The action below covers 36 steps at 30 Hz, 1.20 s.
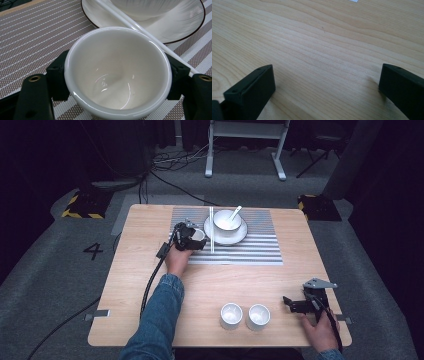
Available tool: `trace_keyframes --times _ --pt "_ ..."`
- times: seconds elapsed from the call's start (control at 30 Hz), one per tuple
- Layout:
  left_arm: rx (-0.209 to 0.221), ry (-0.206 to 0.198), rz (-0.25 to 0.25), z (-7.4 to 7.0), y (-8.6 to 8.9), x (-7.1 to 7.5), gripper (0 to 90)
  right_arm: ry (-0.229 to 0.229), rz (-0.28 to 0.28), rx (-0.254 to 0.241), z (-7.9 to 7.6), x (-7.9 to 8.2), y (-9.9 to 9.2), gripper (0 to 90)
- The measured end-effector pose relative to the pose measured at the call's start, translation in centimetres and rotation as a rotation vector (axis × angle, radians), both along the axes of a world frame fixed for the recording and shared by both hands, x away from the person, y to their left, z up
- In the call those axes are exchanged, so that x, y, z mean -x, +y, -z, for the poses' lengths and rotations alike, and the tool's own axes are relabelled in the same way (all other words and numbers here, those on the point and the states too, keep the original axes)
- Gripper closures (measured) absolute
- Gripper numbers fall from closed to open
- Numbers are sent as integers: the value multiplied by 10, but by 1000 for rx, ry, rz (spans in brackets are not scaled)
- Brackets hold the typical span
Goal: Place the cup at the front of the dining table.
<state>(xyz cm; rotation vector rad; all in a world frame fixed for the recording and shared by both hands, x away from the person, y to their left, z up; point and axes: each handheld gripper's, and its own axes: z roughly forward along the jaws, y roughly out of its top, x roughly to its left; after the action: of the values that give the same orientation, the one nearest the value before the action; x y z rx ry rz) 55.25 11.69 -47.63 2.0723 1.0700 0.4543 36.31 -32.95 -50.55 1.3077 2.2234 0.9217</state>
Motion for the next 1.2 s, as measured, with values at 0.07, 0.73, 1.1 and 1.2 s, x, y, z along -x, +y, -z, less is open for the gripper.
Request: trace_keyframes --times 0.07,0.73,1.1,1.2 --pt "46 25 3 2 3 -1 253 0 0 0 0 0 0 6" --pt "155 -84 4 -41 18 32 143 0 0 0 0 0 0 6" --pt "156 -121 79 -70 12 68 148 0 -1 0 0 0 0 6" --pt "148 -137 123 -77 12 81 148 0 -1 0 0 0 0 6"
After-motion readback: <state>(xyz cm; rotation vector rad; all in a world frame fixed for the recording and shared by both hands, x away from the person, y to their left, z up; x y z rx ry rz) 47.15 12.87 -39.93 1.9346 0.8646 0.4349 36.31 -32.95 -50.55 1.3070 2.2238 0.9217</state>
